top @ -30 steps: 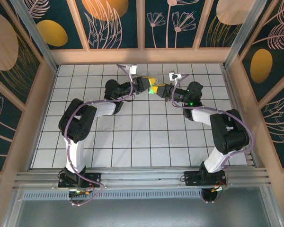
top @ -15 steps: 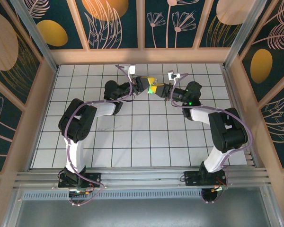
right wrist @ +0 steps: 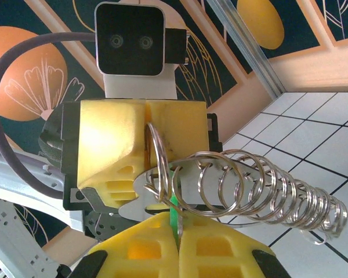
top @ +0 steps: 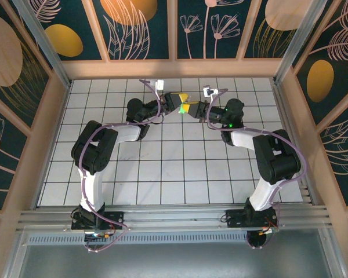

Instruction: Put the keys on the keyring

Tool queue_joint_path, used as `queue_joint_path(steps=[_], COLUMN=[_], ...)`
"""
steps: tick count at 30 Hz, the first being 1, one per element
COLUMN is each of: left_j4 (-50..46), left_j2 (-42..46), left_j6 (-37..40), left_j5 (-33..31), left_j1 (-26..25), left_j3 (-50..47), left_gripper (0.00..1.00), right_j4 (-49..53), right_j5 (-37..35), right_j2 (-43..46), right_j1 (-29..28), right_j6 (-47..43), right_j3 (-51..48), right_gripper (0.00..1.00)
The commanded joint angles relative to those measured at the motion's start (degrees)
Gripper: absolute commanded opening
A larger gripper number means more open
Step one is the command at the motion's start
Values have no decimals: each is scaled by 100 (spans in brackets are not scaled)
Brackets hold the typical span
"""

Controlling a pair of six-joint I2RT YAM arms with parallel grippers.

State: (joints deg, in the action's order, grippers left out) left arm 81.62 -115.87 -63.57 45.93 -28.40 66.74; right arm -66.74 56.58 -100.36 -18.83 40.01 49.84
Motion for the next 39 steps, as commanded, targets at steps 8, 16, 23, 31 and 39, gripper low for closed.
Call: queue_joint_path(steps=[8,16,23,31,39], left_j4=[842,850,869,864,812], left_j2=[153,124,83,56,55], left_j6=[-119,-128,-135,-139,-149], left_j5=[34,38,27,-23,-53], left_j1=[-170,-183,-201,-207,-205], left_j3=[94,59,59,67,135], left_gripper=[0,0,0,0,0], right_j4=[-111,-183,427,227,435], right_j5=[-29,-77,-94,5,-101], right_j2=[-83,-199,-245,-117,217], right_j1=[92,-230,-339,-81,-4], right_j6=[439,538,135,339,219], right_j3=[-161,170,397,124,-153], right_gripper=[0,0,0,0,10])
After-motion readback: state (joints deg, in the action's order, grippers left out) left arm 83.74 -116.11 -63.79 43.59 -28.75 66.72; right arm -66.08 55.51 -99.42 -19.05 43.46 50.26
